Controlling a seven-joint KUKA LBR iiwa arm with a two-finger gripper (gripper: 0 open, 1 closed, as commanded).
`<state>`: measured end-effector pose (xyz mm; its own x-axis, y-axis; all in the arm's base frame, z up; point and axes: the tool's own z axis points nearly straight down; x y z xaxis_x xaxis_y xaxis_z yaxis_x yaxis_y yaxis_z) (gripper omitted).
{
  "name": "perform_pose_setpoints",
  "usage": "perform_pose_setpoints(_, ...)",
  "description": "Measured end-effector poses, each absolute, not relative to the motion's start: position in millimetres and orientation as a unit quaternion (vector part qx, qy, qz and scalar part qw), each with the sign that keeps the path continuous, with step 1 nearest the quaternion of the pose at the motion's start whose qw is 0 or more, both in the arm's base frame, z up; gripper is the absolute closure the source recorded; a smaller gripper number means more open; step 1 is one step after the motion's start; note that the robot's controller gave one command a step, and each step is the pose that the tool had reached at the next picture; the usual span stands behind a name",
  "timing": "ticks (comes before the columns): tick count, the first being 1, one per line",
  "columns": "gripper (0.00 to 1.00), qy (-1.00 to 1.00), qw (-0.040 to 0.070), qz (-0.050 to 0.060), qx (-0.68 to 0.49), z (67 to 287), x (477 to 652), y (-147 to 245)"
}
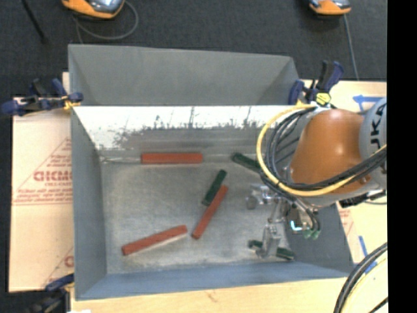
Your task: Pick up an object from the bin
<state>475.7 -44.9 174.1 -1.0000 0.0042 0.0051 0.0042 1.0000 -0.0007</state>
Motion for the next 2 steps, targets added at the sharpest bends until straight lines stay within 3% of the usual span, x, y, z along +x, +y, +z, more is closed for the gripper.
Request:
perform_pose_setpoints(1, 0.0, -0.984, -0.005, 0.001, 0.178, 71, 536.1, 17)
perform_pose_setpoints(2, 0.0, -0.956, -0.003, 0.0, 0.293, 101, 538.5, 81)
